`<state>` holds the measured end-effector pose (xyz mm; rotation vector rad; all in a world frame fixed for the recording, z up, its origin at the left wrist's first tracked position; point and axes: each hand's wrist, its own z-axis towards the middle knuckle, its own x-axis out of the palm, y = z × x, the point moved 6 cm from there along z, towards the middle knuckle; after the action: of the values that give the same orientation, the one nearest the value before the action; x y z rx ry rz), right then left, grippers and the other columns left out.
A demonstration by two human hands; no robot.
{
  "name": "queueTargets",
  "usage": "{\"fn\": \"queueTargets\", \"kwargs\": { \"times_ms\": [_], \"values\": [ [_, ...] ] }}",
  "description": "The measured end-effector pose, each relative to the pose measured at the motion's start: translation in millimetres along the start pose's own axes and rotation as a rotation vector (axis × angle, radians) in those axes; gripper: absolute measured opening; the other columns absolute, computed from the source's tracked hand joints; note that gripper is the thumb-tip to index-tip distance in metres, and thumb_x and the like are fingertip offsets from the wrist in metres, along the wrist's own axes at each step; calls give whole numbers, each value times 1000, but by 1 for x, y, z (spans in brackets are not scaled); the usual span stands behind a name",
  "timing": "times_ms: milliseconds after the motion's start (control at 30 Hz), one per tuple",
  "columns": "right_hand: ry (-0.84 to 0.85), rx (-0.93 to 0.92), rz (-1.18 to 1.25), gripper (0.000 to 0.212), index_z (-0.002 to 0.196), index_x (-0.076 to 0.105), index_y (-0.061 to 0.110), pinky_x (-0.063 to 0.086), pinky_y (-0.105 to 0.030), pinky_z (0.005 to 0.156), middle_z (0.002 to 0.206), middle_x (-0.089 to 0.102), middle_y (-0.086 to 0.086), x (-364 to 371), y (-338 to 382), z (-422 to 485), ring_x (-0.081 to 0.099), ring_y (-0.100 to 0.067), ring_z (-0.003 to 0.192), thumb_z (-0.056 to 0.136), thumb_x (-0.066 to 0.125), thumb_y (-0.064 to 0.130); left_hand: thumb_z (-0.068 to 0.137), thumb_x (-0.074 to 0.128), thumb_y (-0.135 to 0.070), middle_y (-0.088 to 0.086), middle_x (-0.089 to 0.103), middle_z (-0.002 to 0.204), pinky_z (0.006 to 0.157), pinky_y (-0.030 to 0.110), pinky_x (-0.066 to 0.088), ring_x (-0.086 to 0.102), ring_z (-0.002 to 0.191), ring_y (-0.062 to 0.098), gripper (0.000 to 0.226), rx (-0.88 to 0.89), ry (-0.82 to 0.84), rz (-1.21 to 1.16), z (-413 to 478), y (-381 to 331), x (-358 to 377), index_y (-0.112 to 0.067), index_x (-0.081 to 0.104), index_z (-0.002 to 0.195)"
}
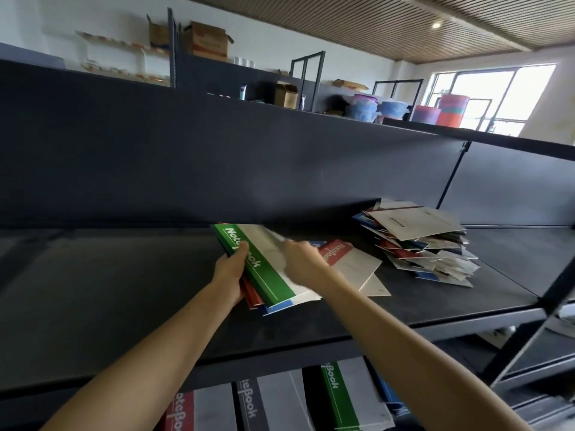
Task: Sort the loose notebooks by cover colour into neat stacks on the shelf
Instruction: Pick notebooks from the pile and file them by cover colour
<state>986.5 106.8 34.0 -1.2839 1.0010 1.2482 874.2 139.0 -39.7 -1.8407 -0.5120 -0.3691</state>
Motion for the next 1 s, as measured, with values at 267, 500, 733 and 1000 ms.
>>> {"fn": "queueTargets", "kwargs": {
  "times_ms": [267,500,733,1000],
  "values": [
    [40,-70,130,32,118,61,4,46,-37,88,125,57,-15,18,3,10,55,-33,113,98,37,13,85,59,3,14,61,85,66,35,48,60,72,25,40,-7,-41,85,-4,6,-11,2,53,124],
    [195,95,-152,61,137,42,19,39,-48,102,138,46,-13,94,-97,24,45,-35,123,86,50,52,84,63,-6,9,59,79,72,37,46,58,67,25,39,9,-147,132,5,-13,-34,-4,56,122],
    [85,105,-174,32,125,54,4,48,-33,88,126,57,-16,78,-78,18,58,-29,111,100,39,17,84,64,-7,10,58,79,61,30,44,56,66,25,40,-16,-155,146,2,-10,-37,-4,55,123],
    [-87,193,-22,44,139,31,-3,48,-28,90,133,48,-17,48,-71,10,57,-27,115,98,44,8,89,62,-27,15,64,101,78,37,49,61,84,31,40,-71,-95,280,-2,-6,-39,-5,57,121]
  ]
}}
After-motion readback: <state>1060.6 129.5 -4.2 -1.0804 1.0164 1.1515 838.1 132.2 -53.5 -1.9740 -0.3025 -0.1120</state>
